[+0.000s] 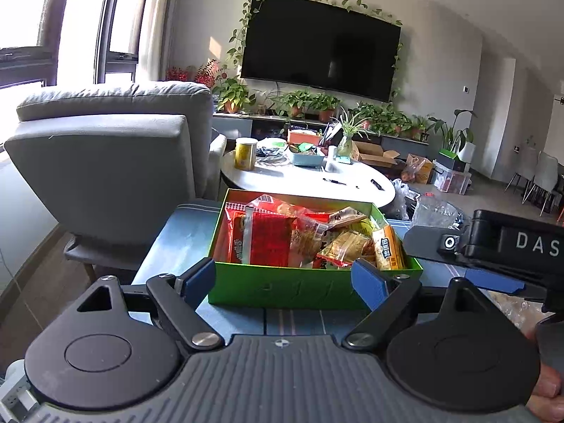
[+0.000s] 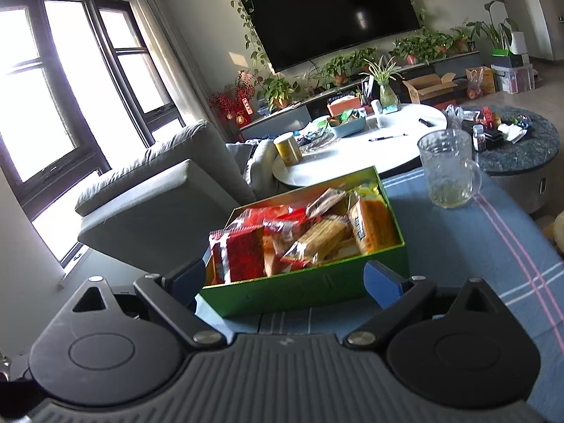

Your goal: Organize snacks

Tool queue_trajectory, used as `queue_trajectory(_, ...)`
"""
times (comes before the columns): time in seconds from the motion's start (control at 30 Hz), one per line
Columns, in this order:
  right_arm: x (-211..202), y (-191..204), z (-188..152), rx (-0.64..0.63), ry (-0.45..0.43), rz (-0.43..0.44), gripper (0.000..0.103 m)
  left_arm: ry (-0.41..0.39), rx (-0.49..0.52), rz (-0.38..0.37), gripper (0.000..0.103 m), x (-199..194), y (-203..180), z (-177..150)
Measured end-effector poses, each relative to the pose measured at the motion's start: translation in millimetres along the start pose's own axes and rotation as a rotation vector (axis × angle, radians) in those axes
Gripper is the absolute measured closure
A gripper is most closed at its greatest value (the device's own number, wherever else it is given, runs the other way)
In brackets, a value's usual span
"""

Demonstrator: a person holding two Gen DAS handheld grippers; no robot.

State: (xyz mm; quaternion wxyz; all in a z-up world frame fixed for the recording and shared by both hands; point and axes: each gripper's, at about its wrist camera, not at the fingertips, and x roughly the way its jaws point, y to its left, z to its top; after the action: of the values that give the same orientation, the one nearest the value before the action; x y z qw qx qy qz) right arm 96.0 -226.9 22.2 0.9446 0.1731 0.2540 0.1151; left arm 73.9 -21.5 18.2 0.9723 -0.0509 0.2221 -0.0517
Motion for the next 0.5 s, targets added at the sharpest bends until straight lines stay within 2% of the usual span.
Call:
queue_trajectory(0.33, -25.8, 17.4, -7.6, -0.041, -0.036, 0.0, 0.039, -0.002, 0.008, -0.004, 0.02, -26.3, -0.7, -7.4)
queue_trajectory(0.5, -38.1, 24.9, -13.5, -0.121, -0.071, -0.047, 0.039, -0.013, -0.007, 0.006, 0.02, -37.3, 4.0, -9.2)
